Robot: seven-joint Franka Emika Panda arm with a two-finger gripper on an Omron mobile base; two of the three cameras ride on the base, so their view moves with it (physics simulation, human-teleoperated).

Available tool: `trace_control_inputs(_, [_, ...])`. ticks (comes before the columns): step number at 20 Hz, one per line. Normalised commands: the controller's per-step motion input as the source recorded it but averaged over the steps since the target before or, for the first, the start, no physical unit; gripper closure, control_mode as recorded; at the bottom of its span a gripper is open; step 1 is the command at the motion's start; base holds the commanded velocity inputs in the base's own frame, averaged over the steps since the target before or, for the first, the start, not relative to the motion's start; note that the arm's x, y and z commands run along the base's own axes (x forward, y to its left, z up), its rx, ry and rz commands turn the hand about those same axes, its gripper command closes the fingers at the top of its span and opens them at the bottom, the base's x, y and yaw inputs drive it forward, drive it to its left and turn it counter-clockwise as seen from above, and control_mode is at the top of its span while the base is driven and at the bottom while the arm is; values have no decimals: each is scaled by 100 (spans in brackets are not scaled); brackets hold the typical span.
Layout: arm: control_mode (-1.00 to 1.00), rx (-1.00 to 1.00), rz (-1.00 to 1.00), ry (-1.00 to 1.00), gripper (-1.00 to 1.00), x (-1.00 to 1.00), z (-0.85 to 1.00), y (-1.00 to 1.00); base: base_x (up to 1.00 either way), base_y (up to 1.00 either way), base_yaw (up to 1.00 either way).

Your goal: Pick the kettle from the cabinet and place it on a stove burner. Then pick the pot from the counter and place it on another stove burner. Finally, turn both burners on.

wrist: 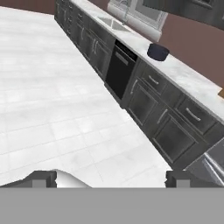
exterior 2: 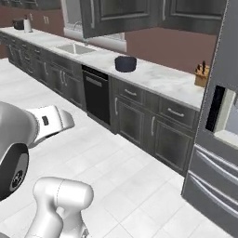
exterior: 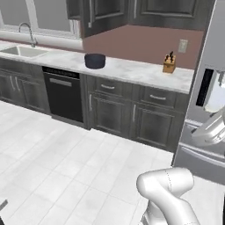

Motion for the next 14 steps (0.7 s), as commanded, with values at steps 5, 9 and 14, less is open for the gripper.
trace_control_inputs(5, [100,0,0,0,-100,0,0,0,80,-21,36])
trace_control_inputs(9, [100,0,0,0,-100,0,0,0,69,-5,35])
trace_control_inputs(14, [100,0,0,0,-100,0,0,0,40,4,35])
